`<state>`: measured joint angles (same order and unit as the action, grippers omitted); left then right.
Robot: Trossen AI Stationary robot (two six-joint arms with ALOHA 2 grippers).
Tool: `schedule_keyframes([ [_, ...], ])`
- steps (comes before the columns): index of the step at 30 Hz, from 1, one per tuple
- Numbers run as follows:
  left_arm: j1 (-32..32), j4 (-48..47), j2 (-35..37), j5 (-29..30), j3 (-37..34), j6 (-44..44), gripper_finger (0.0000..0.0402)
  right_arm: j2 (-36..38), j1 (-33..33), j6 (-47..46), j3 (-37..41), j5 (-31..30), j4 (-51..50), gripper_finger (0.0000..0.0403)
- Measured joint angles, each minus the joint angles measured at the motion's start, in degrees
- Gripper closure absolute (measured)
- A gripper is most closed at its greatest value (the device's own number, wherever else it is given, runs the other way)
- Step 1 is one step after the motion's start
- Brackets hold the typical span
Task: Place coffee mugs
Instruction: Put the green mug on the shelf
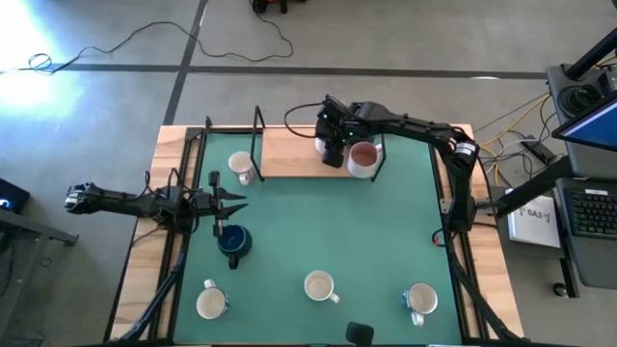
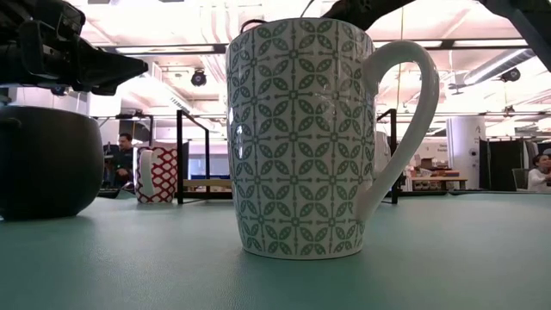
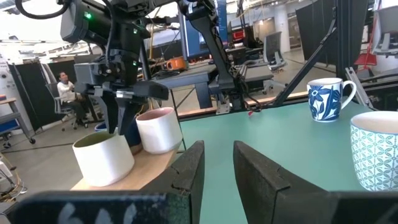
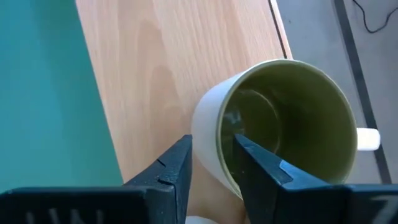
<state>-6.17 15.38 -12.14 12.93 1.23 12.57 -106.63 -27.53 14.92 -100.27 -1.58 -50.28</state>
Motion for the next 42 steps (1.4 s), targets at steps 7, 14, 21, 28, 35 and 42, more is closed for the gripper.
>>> schedule_keyframes([
  [7,0.01,0.0,0.01,0.01,0.02,-0.01,0.0333,0.0,-0.13,0.07,1.19,-0.05,0.1,0.0319],
  [14,0.01,0.0,0.0,0.0,0.01,0.0,0.0333,-0.02,-0.51,2.21,3.46,-0.13,2.87,0.033],
  [21,0.01,0.0,0.01,0.02,0.0,-0.02,0.0333,-0.04,-1.47,3.57,3.82,0.15,3.53,0.0334],
  [28,0.02,0.0,0.0,0.02,0.0,-0.01,0.0333,-0.09,-2.95,5.09,3.82,0.06,4.96,0.0334],
  [35,0.02,0.0,0.0,0.02,0.02,-0.01,0.0333,-0.09,-4.1,5.31,3.82,0.02,5.93,0.0337],
  [42,0.02,0.0,0.0,0.01,0.0,-0.01,0.0333,-0.1,-4.17,5.53,3.8,0.06,5.99,0.0339],
])
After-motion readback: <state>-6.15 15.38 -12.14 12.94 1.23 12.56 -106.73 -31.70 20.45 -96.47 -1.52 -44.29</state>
